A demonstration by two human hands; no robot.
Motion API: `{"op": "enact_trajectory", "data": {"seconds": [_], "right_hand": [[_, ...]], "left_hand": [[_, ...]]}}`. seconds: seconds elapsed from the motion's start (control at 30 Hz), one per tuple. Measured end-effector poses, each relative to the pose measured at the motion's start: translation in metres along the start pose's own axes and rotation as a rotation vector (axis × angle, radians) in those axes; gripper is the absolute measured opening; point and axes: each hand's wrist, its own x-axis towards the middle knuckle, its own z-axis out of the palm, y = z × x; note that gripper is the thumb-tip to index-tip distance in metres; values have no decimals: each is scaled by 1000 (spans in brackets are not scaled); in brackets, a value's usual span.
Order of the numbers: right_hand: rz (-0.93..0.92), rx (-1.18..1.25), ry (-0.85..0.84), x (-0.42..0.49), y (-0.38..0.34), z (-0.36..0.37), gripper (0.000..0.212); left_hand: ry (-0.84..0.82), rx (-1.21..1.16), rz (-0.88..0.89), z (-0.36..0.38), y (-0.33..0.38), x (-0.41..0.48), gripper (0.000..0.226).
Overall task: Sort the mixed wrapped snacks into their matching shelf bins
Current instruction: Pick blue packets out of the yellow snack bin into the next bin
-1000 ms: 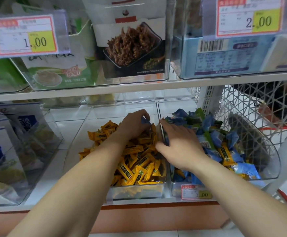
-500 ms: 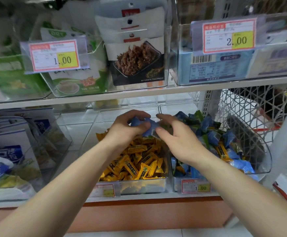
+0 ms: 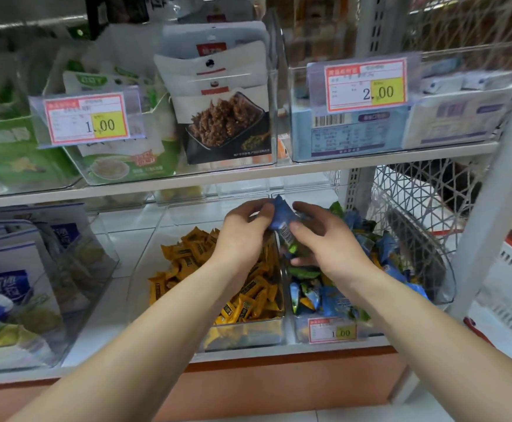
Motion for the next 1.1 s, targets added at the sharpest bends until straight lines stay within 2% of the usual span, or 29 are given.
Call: {"op": "enact_trajectory", "data": {"seconds": [0.1,0.23,0.33,0.4,0.5,0.6,0.7,0.77,0.93,1.03,1.1], "right_hand": [[-98,-164,25,2,1,-9,29],[-276,-628,225,11,5,-32,35],[-70,-1061,279,19,12,-49,42],[8,-1215,328,22,14,-54,51],[-169,-1190,332,26,5,-43,58],[-282,-1107,111,24,3,-10,56],[-238,-1182,-79,21,22,20,62],[-176,-1206,-91,23,32,25,58],[-161,-1187,-88,30,38,21,73],[-164,-1177,-81,29,38,20,73],[-164,-1167,-84,28,38,20,73]], "left_hand": [[-109,76,-4,-6,-6,4,24],[-39,565,131,-37,-17,24,25],[3,815,98,-61,-32,40,15],[-26,900,92,-69,-41,50,15],[-93,981,166,-65,-50,66,16],[-200,1122,241,-48,-58,90,27],[-297,1206,188,-34,-70,114,41],[-342,1288,125,-31,-80,127,45],[-355,1375,120,-35,-91,142,40],[-270,1284,172,-50,-83,137,24],[-204,1124,191,-66,-72,128,16]]}}
